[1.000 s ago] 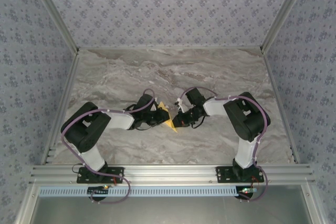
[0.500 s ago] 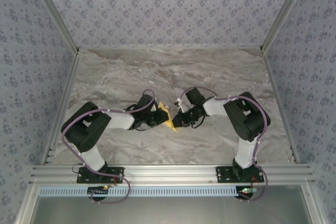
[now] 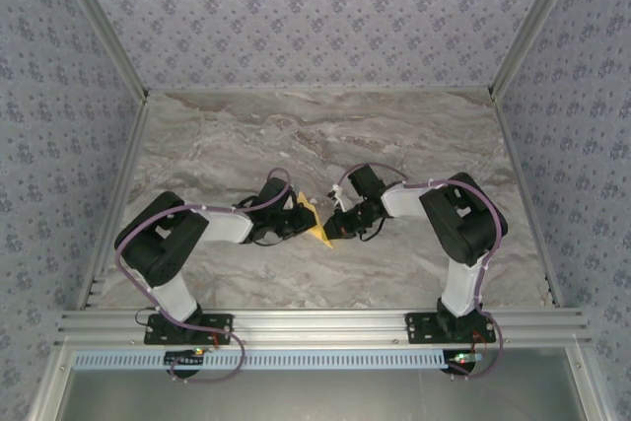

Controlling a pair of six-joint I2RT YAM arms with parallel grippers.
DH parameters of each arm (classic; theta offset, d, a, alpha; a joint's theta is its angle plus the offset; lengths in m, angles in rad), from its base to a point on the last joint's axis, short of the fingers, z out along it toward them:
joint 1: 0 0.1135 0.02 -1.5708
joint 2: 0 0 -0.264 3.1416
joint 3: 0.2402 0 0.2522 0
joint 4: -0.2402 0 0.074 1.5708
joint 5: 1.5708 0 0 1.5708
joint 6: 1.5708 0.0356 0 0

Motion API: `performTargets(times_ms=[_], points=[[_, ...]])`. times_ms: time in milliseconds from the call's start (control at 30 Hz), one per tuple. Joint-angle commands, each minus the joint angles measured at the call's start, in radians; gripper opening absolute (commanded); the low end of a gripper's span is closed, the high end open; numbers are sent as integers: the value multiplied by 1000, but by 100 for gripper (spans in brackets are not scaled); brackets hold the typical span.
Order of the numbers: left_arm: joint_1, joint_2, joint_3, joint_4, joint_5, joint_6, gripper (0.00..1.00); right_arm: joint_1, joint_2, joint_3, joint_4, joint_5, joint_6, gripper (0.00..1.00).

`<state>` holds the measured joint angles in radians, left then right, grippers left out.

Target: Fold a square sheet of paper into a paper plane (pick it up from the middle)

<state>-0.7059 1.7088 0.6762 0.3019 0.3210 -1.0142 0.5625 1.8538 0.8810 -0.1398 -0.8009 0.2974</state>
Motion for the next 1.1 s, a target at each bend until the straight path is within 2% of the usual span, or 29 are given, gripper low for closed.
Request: performTargets(times_ms=[0, 300, 533, 800, 1067], points=[[1, -12, -2, -79, -60, 2, 17, 4, 57, -5, -73, 87, -25, 9], [3, -53, -33, -78, -76, -9, 17, 4, 79, 3, -91, 108, -29, 10], [2, -74, -20, -54, -37, 12, 17, 4, 81, 10, -99, 109, -33, 10], [3, -50, 26, -165, -95, 21, 17, 8, 37, 19, -114, 91, -39, 10], [9, -34, 24, -188, -112, -3, 17, 10, -19, 13, -151, 81, -69, 13]])
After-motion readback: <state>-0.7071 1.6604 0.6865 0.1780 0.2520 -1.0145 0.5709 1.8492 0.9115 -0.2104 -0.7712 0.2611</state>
